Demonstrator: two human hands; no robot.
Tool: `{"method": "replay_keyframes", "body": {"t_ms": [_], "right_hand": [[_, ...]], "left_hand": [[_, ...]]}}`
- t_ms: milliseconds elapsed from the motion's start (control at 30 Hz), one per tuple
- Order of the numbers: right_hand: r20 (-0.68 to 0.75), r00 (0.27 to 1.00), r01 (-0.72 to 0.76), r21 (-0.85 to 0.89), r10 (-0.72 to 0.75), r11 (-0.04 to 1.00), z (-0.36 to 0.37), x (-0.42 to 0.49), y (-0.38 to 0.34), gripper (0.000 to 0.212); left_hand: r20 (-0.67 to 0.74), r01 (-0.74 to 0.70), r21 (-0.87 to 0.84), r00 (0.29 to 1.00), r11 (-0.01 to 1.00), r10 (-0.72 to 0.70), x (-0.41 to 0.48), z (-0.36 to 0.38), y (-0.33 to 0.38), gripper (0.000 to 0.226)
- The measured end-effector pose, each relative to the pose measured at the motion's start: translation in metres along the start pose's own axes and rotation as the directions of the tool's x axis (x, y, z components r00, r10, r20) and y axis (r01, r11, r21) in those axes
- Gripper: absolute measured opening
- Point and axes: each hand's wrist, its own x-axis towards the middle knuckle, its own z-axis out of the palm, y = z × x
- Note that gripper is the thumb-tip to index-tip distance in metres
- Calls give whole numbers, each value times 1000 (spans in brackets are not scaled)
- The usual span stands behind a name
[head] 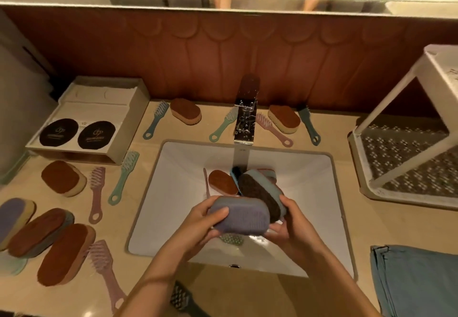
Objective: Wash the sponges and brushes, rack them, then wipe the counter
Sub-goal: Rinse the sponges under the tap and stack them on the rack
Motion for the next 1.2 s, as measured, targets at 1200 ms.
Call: {"method": "replay_keyframes", "body": {"t_ms": [1200], "right_hand": [[198, 853, 457, -729, -483, 510, 77, -55, -23, 21]], "left_hand": [[46, -209, 109, 978, 972, 206, -17, 11, 87, 47]]}}
